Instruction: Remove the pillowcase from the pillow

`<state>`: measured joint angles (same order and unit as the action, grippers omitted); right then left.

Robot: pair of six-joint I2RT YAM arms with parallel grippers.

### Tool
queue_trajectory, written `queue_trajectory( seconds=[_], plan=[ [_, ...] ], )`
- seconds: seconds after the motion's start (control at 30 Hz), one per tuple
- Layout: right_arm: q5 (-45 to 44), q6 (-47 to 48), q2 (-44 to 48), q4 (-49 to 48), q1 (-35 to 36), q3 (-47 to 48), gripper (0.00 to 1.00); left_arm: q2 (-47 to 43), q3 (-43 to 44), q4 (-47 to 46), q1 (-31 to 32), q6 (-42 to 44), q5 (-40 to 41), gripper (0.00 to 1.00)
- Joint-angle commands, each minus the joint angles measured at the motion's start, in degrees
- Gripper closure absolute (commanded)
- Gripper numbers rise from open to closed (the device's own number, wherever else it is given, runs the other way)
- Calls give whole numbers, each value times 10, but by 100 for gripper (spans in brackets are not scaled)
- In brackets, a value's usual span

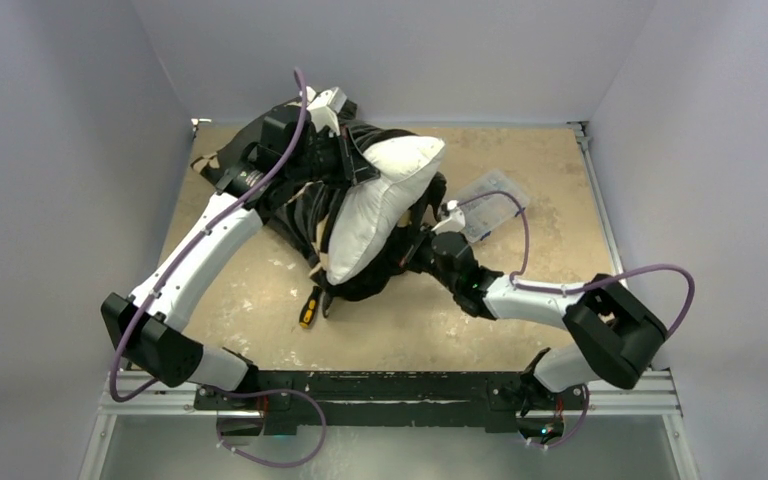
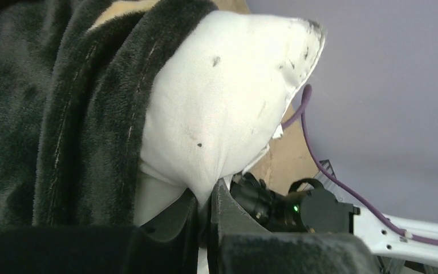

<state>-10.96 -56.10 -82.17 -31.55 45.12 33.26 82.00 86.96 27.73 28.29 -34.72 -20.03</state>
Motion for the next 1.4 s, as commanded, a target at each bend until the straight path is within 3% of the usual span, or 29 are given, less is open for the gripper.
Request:
queue_trajectory(
  seconds=[0.0, 0.17, 0.4, 0.5, 0.63, 0.7, 0.77, 0.9, 1.07, 1.17, 1.37],
  plan=[
    [0, 58, -42, -39, -39, 25, 96, -54, -1, -82, 2, 7, -34, 100],
    [40, 79, -34, -46, -39, 16, 80, -40, -65, -139, 2, -17, -45, 100],
    [14, 80, 96, 21, -39, -44, 34, 8, -123, -211, 3, -55, -49, 97],
    [27, 75, 158, 46, -38, -62, 20, 33, -121, -233, 4, -73, -63, 82],
    [58, 71, 218, 66, -39, -68, 3, 37, -102, -201, 6, -57, -50, 51],
    [79, 81, 239, 64, -39, -66, 1, 16, -92, -151, 6, -26, -8, 37],
    [96, 91, 251, 57, -39, -62, 1, -12, -86, -108, 6, 4, 45, 30],
    [108, 97, 253, 55, -38, -54, 1, -71, -98, -33, 6, 50, 140, 27],
    [83, 62, 223, 104, -39, -56, 1, -127, -183, 36, 6, 74, 219, 27],
    [106, 43, 197, 92, -38, -71, 1, -168, -259, 31, 5, 59, 230, 26],
    [207, 48, 137, -101, -39, -105, 1, -212, -383, -76, 5, -29, 180, 26]
  ],
)
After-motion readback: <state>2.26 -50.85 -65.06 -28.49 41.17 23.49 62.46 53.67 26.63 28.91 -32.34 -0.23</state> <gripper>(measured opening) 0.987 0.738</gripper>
